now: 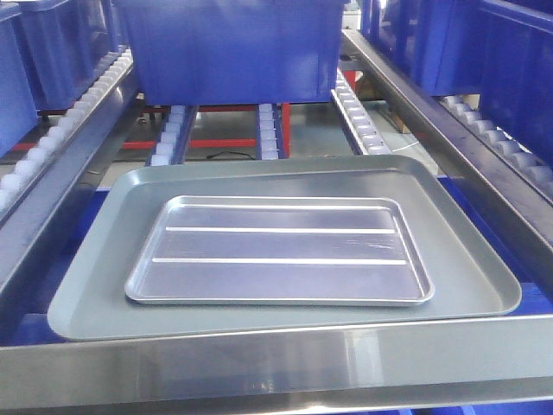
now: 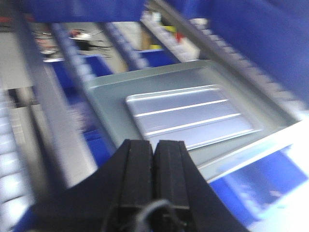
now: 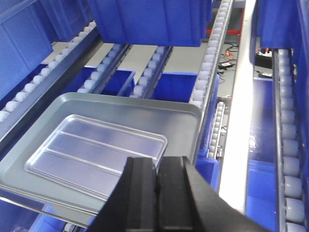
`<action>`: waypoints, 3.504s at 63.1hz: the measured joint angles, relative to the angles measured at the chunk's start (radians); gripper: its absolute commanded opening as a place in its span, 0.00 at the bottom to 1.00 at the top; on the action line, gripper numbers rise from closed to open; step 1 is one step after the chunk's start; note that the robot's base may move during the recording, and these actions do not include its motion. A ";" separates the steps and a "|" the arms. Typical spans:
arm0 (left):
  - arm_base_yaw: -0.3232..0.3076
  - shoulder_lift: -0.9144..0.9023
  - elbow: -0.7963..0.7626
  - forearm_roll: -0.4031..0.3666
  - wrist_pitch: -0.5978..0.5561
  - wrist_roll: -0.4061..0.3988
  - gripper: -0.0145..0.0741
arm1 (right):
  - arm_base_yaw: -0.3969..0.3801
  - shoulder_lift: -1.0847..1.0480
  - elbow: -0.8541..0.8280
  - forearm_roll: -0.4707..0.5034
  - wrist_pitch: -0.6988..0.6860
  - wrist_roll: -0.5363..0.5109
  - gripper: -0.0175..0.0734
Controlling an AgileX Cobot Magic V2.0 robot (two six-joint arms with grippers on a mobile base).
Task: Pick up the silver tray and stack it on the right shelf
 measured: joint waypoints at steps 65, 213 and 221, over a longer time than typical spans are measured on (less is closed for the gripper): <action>0.528 -0.002 0.342 -0.044 -0.638 0.056 0.06 | 0.000 0.000 0.000 -0.002 0.000 0.000 0.25; 0.508 -0.002 0.342 -0.044 -0.629 0.056 0.06 | -0.562 -0.263 0.472 0.365 -0.436 -0.478 0.25; 0.508 -0.002 0.342 -0.044 -0.629 0.056 0.06 | -0.562 -0.263 0.472 0.365 -0.436 -0.478 0.25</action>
